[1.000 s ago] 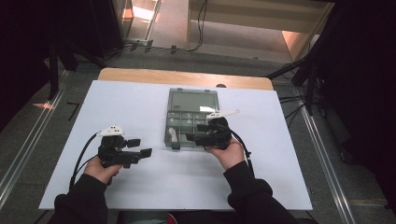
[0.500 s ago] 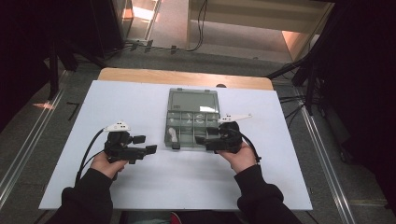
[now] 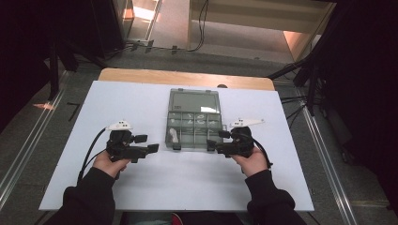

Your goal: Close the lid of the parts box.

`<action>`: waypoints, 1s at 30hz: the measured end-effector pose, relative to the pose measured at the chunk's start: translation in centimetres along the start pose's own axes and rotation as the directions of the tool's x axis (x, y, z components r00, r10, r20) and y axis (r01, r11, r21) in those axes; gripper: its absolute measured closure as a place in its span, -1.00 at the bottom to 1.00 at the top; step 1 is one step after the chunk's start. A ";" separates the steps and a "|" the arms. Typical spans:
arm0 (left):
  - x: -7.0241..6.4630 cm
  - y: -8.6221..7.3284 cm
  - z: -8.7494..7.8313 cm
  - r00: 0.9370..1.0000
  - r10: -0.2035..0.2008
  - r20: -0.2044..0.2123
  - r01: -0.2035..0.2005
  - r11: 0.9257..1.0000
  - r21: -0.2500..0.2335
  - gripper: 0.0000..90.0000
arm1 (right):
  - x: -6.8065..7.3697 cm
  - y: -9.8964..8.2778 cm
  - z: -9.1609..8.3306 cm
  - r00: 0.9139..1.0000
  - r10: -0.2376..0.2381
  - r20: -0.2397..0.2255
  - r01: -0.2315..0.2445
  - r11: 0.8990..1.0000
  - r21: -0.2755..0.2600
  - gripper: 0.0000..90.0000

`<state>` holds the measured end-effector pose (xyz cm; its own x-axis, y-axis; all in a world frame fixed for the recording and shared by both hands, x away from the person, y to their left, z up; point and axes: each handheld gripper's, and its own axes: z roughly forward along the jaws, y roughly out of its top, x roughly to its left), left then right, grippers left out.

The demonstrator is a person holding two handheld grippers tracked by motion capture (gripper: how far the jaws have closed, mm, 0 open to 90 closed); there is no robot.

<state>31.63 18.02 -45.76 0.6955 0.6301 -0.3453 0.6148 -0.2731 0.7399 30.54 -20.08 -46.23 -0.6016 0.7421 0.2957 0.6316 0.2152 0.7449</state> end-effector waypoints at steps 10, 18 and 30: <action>0.0 0.4 0.7 1.000 -0.003 -0.031 0.003 1.000 0.013 -0.38 | -1.0 -0.7 -0.8 0.999 0.030 0.015 -0.029 0.999 -0.018 -0.41; 0.1 1.0 1.3 1.000 0.008 -0.019 -0.008 1.000 -0.003 -0.46 | -2.0 -0.9 -1.1 0.998 0.050 0.037 -0.049 0.998 -0.029 -0.41; 0.8 1.8 2.0 0.999 -0.019 -0.047 0.018 1.000 -0.014 -0.46 | -3.3 -1.1 -1.3 0.994 0.090 0.065 -0.088 0.995 -0.045 -0.42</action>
<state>34.07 16.61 -45.86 0.6655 0.6685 -0.3320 0.6224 -0.2513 0.7413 31.19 -23.55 -47.29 -0.5090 0.7981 0.3223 0.6591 0.1205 0.7424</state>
